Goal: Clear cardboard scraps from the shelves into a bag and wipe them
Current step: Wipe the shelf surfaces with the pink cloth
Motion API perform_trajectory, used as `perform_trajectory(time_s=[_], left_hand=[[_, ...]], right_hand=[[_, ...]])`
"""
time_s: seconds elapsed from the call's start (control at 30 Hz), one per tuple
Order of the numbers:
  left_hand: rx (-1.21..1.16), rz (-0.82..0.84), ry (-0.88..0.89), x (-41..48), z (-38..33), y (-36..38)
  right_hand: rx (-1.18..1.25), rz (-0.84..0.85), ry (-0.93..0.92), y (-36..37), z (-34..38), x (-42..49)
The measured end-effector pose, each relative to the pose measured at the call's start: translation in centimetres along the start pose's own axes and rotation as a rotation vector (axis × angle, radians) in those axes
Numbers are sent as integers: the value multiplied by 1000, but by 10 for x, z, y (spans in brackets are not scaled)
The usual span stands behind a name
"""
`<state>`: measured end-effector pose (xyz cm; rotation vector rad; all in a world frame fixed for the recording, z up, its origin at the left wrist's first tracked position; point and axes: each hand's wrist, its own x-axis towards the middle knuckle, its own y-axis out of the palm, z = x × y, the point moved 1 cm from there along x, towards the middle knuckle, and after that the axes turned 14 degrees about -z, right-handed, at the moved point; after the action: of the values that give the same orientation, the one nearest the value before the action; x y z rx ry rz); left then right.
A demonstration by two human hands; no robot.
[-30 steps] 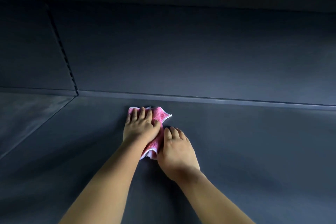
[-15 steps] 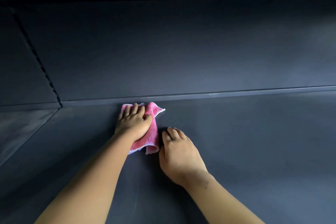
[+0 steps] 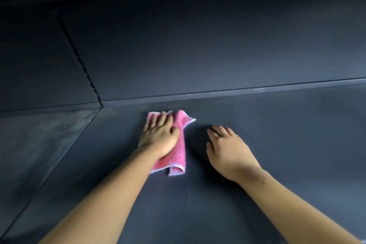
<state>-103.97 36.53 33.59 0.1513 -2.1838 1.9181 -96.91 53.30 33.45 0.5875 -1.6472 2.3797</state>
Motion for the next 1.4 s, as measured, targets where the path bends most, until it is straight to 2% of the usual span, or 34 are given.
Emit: perform_trajectory(time_s=[0.13,0.3,0.87,1.0,1.2,1.27,1.4], left_hand=[[-59,39,73,-2,-7,3],[-26,40,-33,9,36,-2],[-3,-3,-122,50,107,-1],[14,7,-136,43,119,-5],[43,16,-181,26,142,-14],[36,6,-178,21,142,-15],[8,-1,-185,16,143,-16]], right_hand=[[-43,5,10,0,0,1],[-63,-2,20,0,1,0],[-131,32,63,-1,6,2],[-124,38,114,8,44,21],[60,121,-51,53,148,44],[57,138,-78,69,162,37],[41,68,-67,81,165,31]])
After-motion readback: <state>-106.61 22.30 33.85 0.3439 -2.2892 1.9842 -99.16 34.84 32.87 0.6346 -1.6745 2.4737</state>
